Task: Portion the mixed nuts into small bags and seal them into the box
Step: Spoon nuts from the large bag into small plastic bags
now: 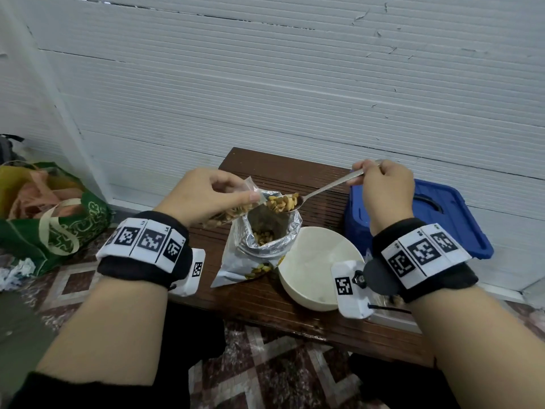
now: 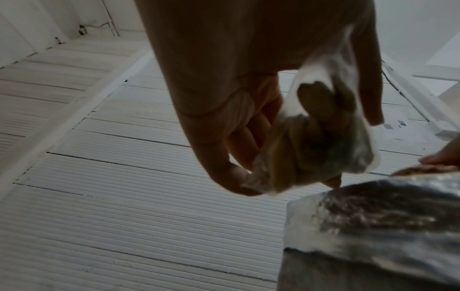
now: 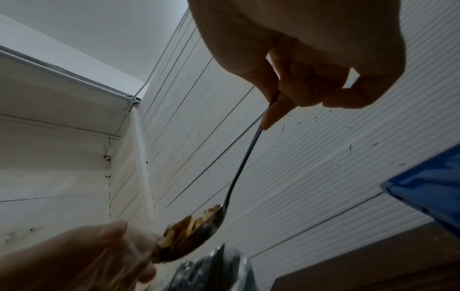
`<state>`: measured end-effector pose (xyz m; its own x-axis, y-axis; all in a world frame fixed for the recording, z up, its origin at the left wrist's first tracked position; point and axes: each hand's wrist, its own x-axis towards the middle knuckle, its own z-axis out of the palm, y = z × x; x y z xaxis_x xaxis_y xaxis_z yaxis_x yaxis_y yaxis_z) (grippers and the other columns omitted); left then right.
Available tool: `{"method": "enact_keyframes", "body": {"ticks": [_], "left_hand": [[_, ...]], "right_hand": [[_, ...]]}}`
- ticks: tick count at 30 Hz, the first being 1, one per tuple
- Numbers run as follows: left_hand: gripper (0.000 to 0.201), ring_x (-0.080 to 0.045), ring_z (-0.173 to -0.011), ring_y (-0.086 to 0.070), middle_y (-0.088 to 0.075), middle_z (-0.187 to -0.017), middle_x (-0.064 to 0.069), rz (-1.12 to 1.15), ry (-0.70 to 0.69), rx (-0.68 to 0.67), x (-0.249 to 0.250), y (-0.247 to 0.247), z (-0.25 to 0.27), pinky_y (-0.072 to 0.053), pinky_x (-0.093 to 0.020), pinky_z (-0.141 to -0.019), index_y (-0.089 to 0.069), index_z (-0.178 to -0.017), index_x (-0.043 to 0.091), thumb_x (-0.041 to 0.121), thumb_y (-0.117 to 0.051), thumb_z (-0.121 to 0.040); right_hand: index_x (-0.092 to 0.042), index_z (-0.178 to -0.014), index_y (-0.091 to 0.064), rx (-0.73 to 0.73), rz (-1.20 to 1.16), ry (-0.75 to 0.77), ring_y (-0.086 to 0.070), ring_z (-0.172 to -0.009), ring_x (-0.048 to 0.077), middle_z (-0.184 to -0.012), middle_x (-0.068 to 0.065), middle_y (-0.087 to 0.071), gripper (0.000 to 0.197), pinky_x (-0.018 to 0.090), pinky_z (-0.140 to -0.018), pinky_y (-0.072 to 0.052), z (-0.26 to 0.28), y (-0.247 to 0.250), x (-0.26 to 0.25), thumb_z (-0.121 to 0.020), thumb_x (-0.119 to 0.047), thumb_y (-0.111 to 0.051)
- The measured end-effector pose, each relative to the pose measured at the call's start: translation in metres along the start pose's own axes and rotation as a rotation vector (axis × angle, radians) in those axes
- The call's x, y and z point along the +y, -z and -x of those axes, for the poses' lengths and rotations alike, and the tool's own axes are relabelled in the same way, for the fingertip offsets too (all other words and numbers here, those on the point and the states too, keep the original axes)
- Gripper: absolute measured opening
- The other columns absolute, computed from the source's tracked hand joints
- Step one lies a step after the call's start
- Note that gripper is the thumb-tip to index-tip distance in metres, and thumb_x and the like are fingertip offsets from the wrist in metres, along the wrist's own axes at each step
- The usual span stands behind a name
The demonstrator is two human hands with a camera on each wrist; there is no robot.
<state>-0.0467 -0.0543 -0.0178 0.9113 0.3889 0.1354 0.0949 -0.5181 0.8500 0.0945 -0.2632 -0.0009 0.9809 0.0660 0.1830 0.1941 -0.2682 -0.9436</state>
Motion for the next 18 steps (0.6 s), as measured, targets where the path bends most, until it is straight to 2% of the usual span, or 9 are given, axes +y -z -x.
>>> {"method": "enact_keyframes", "body": {"ticks": [3,6,10,12,15,18], "left_hand": [[0.043,-0.002,-0.076,-0.066,-0.073,-0.079,0.007,-0.037,-0.004,-0.014,-0.001,-0.003,0.0,-0.049,-0.016,-0.07,-0.074,-0.079,0.027,0.06,-0.073,-0.052],[0.041,0.001,-0.076,-0.065,-0.073,-0.079,0.009,-0.049,-0.003,-0.026,0.001,-0.006,-0.001,-0.047,-0.01,-0.067,-0.075,-0.079,0.027,0.057,-0.076,-0.051],[0.029,0.008,-0.069,-0.061,-0.071,-0.077,0.01,-0.056,-0.002,-0.015,0.005,-0.008,-0.001,-0.043,-0.003,-0.061,-0.075,-0.079,0.025,0.045,-0.082,-0.059],[0.025,0.01,-0.068,-0.06,-0.07,-0.077,0.012,-0.055,-0.002,-0.002,0.005,-0.01,-0.002,-0.043,-0.003,-0.058,-0.075,-0.082,0.025,0.039,-0.083,-0.063],[0.033,0.01,-0.065,-0.061,-0.071,-0.087,0.01,-0.029,-0.001,0.015,0.006,-0.015,-0.002,-0.043,-0.006,-0.052,-0.074,-0.092,0.022,0.037,-0.084,-0.064],[0.04,0.006,-0.071,-0.061,-0.069,-0.089,0.013,-0.058,-0.001,0.037,0.007,-0.02,-0.004,-0.042,-0.004,-0.054,-0.073,-0.099,0.024,0.042,-0.082,-0.065]], "right_hand": [[-0.022,-0.071,-0.065,0.014,-0.014,0.015,-0.047,-0.055,0.001,-0.055,-0.009,-0.062,0.035,0.026,-0.068,-0.042,-0.003,0.003,-0.007,-0.098,-0.017,-0.043],[-0.023,-0.071,-0.064,0.002,-0.017,0.023,-0.046,-0.046,-0.003,-0.058,-0.006,-0.063,0.035,0.021,-0.062,-0.038,-0.002,0.001,-0.011,-0.098,-0.017,-0.043],[-0.017,-0.082,-0.068,-0.043,0.003,0.029,-0.045,-0.053,-0.001,-0.059,-0.006,-0.062,0.031,0.021,-0.066,-0.039,0.001,-0.004,-0.016,-0.099,-0.017,-0.042],[-0.016,-0.082,-0.068,-0.06,0.01,0.033,-0.046,-0.057,0.0,-0.06,-0.006,-0.063,0.031,0.022,-0.069,-0.039,0.001,-0.007,-0.017,-0.099,-0.017,-0.042],[-0.017,-0.075,-0.067,-0.079,0.012,0.044,-0.051,-0.062,0.0,-0.064,-0.008,-0.064,0.034,0.02,-0.07,-0.041,0.001,-0.011,-0.019,-0.1,-0.018,-0.043],[-0.021,-0.071,-0.063,-0.096,0.011,0.049,-0.051,-0.06,-0.001,-0.065,-0.006,-0.065,0.035,0.019,-0.066,-0.041,0.0,-0.016,-0.022,-0.1,-0.018,-0.043]]}}
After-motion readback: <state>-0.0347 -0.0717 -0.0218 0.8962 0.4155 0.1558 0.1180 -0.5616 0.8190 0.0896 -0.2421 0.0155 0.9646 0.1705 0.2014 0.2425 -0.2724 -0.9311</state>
